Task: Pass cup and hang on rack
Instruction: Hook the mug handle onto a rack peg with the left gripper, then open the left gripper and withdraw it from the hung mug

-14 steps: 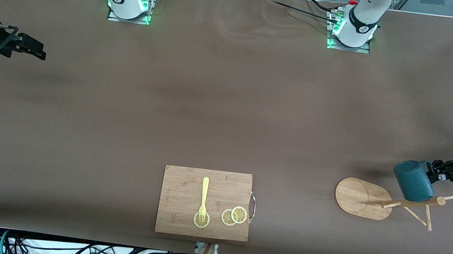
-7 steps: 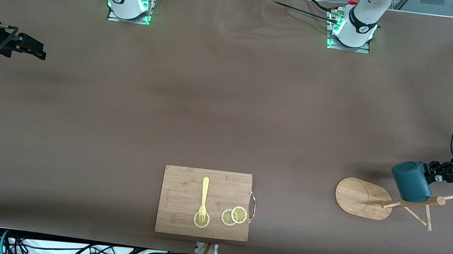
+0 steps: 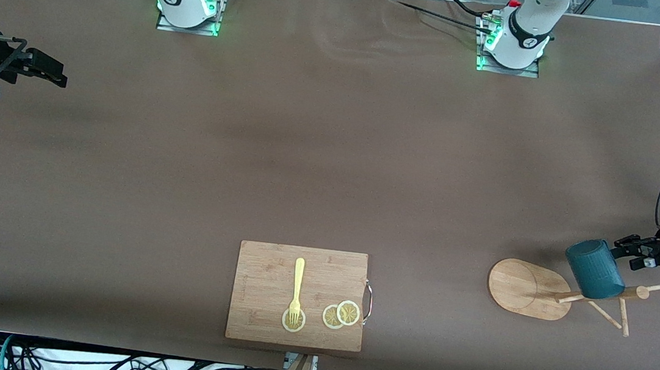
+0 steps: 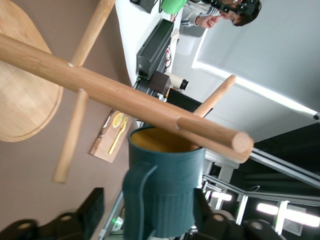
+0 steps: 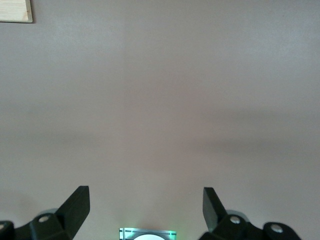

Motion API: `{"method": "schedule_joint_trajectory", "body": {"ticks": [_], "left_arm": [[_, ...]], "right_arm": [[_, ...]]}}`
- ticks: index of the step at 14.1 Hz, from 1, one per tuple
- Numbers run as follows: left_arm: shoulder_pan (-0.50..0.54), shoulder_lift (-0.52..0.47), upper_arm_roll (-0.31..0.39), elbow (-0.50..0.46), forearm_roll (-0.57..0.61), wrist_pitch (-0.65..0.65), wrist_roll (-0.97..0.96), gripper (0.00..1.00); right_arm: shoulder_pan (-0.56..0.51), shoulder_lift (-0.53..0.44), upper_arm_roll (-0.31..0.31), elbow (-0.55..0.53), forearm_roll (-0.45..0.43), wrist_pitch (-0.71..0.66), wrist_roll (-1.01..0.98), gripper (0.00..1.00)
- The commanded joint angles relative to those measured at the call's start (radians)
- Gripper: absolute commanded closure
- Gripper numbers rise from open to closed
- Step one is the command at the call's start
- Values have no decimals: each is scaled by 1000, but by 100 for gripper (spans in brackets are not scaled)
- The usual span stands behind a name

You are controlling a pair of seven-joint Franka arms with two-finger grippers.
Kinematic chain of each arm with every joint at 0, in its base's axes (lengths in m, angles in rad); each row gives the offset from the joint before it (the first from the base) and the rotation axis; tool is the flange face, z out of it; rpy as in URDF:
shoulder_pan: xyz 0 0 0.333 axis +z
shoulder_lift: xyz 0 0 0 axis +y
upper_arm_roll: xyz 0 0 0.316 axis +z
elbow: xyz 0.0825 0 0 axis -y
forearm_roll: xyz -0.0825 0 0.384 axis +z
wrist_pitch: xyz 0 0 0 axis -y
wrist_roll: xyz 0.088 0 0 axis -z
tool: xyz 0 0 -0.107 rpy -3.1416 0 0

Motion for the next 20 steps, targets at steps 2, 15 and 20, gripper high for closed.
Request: {"method": "schedule_joint_trajectory", "body": {"ticks": [2, 15, 20], "left_arm": [[-1, 22, 7, 65, 129, -14, 130, 0], [10, -266, -9, 272, 804, -209, 215, 0], [-82, -455, -12, 272, 908, -301, 83, 0]], "right_arm": [[-13, 4, 9, 17, 16, -19, -13, 0], [-13, 2, 7, 16, 16, -20, -13, 0], [-13, 2, 9, 17, 16, -22, -13, 0]]}}
